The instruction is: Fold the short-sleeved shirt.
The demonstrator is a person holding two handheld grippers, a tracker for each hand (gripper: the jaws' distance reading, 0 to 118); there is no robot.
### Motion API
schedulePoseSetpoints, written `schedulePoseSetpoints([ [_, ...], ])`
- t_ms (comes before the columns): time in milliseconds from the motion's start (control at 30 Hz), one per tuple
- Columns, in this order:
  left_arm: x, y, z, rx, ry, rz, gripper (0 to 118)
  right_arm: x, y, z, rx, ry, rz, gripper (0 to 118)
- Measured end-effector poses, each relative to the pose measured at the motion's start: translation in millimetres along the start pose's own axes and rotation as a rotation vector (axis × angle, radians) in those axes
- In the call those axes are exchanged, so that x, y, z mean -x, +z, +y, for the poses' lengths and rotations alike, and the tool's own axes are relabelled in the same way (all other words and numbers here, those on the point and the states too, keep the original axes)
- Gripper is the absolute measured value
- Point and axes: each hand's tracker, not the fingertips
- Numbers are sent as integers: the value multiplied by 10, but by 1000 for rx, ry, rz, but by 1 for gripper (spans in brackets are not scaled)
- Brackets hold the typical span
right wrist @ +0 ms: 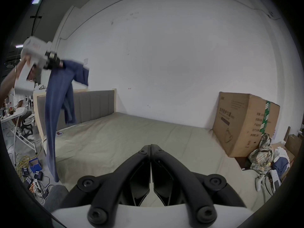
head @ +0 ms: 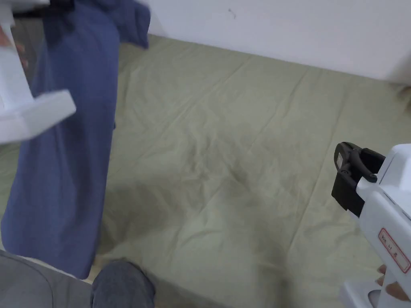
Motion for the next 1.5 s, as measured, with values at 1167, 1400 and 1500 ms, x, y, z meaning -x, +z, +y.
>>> schedulePoseSetpoints([
  [1167, -3146, -1648, -3488, 842, -453, -307, 5, -1539, 924, -314, 20, -136, -433, 0],
  [1400, -2960, -1644, -4082, 922, -478, -313, 63, -1574, 768, -471, 73, -158, -421, 0],
  [1500, -2942, -1662, -3698, 896, -360, -366, 110, -1547, 701, -501, 86, -155, -405, 0],
])
